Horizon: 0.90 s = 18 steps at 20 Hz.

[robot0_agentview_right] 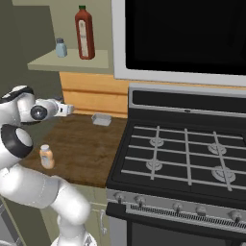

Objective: Put the shaker and condiment bottle from the counter next to their counterparts in the cabinet.

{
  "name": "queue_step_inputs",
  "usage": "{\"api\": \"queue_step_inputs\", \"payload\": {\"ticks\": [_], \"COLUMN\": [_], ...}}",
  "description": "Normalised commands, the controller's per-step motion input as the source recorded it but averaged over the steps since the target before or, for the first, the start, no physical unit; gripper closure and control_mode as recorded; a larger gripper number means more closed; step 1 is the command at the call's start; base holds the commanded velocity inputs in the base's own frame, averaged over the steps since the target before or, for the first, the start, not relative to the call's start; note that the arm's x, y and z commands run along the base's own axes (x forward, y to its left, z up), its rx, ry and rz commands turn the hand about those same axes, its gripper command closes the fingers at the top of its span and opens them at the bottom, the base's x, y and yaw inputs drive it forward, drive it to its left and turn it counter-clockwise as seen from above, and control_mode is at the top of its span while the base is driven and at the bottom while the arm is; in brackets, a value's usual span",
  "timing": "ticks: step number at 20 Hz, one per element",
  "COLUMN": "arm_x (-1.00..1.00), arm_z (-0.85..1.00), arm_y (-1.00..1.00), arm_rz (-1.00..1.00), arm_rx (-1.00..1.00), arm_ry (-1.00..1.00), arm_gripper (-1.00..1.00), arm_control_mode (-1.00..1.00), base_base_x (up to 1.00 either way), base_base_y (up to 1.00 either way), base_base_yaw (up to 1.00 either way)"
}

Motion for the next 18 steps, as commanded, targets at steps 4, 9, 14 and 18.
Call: {"api": "queue_step_inputs", "payload": {"ticks": [4,9,14,18], "arm_x": [0.00,0.00,0.00,0.00], "arm_z": [0.66,0.51,0.35,0.21], "arm_y": [-0.03,-0.63,-0.85,-0.31], "arm_rz": [-0.06,0.00,0.00,0.06], "arm_rx": [-0.08,-0.02,-0.07,-0.05], "arm_ry": [0.08,0.08,0.09,0.06], "arm_gripper": [1.00,1.00,1.00,1.00], "arm_control_mode": [-1.00,-1.00,-1.00,-1.00], "base_base_x": [0.00,0.00,0.00,0.00], "base_base_y": [0.00,0.00,0.00,0.00], "base_base_yaw": [0.00,0.00,0.00,0.00]}}
